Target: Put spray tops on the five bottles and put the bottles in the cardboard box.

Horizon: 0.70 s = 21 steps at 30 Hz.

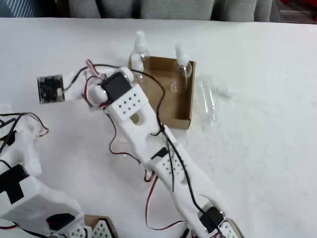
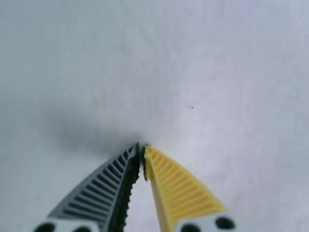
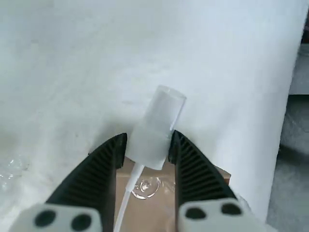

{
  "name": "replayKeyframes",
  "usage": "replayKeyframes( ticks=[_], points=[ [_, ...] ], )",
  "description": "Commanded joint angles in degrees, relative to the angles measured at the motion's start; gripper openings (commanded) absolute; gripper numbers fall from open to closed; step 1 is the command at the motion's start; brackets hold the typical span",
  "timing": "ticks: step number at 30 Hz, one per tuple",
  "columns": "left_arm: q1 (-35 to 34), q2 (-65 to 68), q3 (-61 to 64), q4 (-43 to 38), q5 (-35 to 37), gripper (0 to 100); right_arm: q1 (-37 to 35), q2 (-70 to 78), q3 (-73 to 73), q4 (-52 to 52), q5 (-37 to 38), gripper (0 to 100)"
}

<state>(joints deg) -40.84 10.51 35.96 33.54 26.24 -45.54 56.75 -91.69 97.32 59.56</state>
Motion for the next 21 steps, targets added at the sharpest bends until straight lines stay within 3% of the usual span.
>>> replayKeyframes(
  ticks=[1,6,13,21],
  points=[
    [-1.36,3.21,-1.58,-0.62,0.44,4,2.77,-9.10,0.88,1.98,-7.56,1.6],
    [-0.31,1.54,-1.93,1.93,0.44,4,4.97,-21.85,13.98,1.98,-14.33,1.6],
    [5.67,-11.03,-0.44,15.12,0.18,4,6.11,-45.41,43.43,1.98,-17.49,1.6],
    [23.87,-26.51,13.10,12.66,0.18,4,8.04,-71.25,75.43,1.63,-17.58,1.6]
  ],
)
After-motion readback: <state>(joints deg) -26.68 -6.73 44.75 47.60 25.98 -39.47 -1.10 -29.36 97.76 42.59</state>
